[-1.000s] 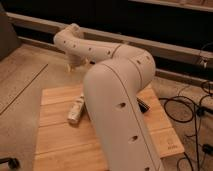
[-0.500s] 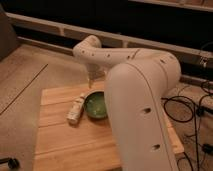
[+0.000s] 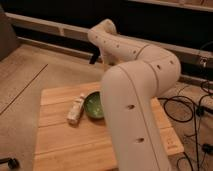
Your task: Move the arm in a circular motion
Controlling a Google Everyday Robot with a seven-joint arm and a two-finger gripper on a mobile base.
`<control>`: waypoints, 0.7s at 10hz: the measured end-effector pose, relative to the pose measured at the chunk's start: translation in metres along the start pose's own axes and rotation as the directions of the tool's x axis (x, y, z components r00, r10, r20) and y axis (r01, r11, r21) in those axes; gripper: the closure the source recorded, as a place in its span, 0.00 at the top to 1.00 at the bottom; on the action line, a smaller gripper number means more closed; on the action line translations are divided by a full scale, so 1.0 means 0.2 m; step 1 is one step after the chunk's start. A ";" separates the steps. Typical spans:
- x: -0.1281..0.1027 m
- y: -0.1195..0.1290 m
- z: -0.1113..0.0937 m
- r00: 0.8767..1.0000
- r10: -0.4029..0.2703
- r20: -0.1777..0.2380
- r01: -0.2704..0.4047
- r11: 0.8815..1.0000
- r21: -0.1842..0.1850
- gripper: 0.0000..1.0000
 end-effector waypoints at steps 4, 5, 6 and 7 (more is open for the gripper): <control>-0.13 0.98 -0.40 0.905 -0.381 0.191 0.405 0.908 -0.106 0.65; -0.08 1.10 -0.46 0.879 -0.427 0.214 0.459 0.879 -0.132 0.65; 0.00 1.23 -0.53 0.847 -0.474 0.241 0.518 0.839 -0.168 0.65; 0.06 1.27 -0.56 0.833 -0.493 0.251 0.542 0.819 -0.188 0.65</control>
